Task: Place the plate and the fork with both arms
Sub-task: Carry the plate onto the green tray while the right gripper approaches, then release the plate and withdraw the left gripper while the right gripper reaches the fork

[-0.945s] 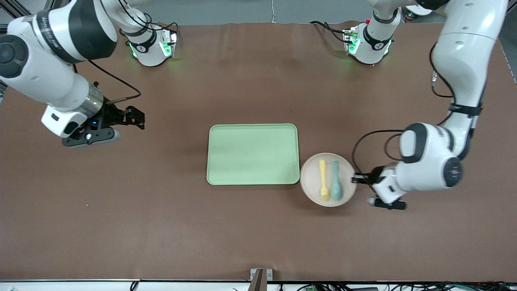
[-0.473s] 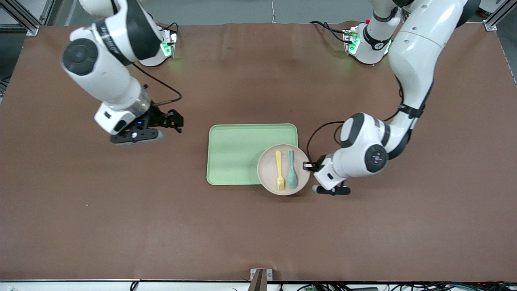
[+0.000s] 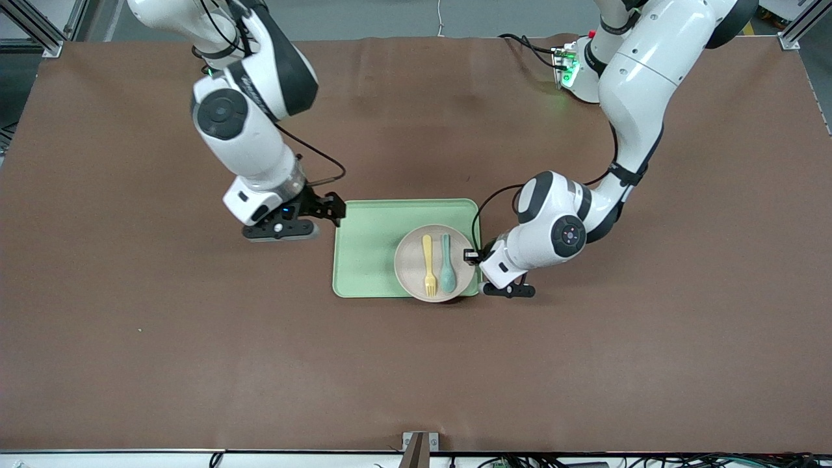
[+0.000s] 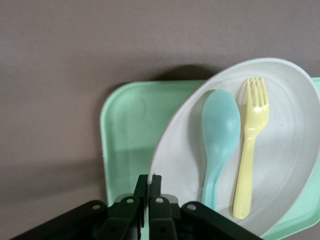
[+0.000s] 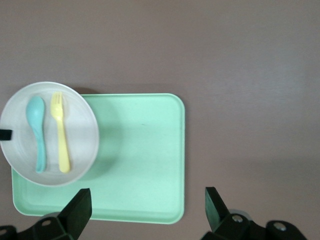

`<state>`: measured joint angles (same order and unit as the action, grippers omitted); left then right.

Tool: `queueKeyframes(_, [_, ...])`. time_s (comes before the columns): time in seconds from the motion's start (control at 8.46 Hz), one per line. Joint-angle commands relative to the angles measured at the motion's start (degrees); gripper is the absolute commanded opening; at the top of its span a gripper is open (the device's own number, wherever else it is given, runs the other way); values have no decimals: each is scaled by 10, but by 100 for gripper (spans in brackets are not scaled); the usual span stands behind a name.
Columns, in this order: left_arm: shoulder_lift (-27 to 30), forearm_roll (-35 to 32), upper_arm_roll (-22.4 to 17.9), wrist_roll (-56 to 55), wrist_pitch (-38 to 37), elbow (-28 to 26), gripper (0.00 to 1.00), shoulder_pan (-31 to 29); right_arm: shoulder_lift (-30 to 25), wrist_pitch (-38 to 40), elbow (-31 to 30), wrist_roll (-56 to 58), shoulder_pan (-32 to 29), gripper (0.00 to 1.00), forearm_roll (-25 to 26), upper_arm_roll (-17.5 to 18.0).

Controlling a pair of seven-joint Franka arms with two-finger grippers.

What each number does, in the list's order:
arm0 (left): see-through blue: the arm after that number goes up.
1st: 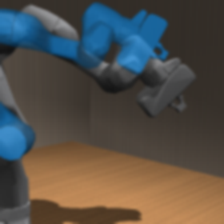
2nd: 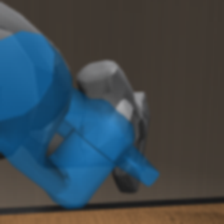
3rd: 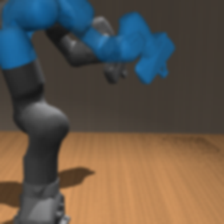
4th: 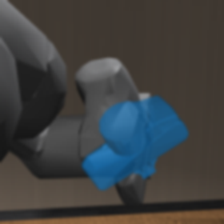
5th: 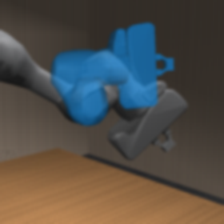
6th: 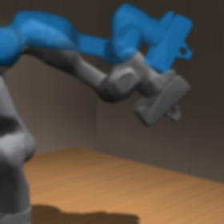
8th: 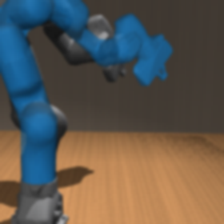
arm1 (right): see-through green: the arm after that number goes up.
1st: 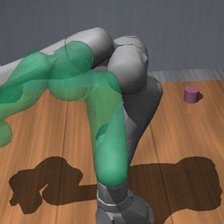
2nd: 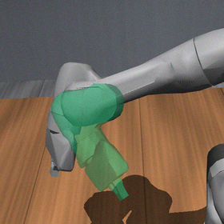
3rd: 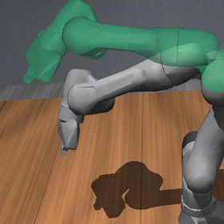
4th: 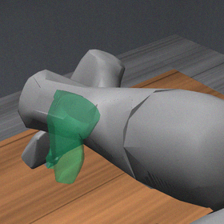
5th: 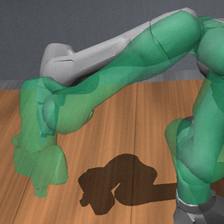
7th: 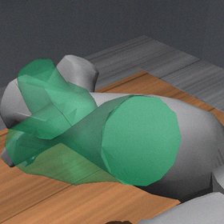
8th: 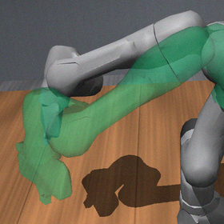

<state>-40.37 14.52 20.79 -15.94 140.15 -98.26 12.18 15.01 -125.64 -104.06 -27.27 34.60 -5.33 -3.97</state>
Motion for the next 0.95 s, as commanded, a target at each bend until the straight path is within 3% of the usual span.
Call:
queueKeyframes(0.0, [11,11,11,6,39,-39,0,-4,33,-36,3,-23,34,100,3,-6])
queueKeyframes(0.47, [8,11,10,11,39,-56,0,1,107,-77,37,-26,70,100,4,-6])
queueKeyframes(0.59, [7,10,11,11,39,-56,16,0,127,-83,49,-26,81,100,5,-6])
queueKeyframes(0.71, [9,11,11,9,36,-55,51,-1,154,-90,68,-26,90,100,4,-6])
queueKeyframes(0.83, [15,10,11,0,36,-52,68,-4,181,-93,90,-26,100,100,5,-8])
